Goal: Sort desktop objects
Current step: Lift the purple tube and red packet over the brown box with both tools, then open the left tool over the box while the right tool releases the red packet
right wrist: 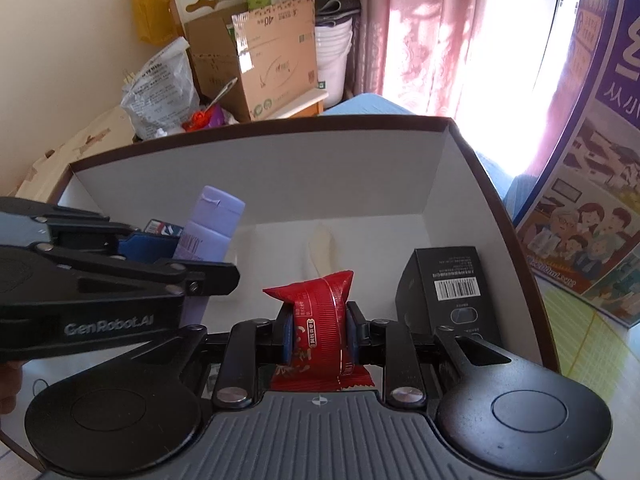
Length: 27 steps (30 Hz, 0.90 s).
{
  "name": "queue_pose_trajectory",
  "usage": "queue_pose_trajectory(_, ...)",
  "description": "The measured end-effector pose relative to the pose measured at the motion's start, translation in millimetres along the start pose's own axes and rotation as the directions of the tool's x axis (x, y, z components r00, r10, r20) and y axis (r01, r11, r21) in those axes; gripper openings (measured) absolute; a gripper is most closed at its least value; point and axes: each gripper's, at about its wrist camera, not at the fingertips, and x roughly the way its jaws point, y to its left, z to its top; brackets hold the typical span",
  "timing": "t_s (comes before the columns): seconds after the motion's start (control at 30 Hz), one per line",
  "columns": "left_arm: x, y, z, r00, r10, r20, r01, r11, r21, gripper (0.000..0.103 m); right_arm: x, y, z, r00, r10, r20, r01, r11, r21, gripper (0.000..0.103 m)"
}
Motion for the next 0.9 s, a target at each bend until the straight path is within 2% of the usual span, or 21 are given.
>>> queue_pose_trajectory(0.37,21,-1,5,1.000,0.007,-0.028,-0.006,1.000,0.020,0.028,6,-3,-3,1.000,-0.005,-0.006,0.005,1.000,0.000,0.022)
queue_pose_trajectory(0.9,7,9,8,0.999,0.037,-0.011,-0.036,0.999,0.022,0.032,6,-1,-3,1.000,-0.004,-0.013,0.004,1.000,-0.004,0.022)
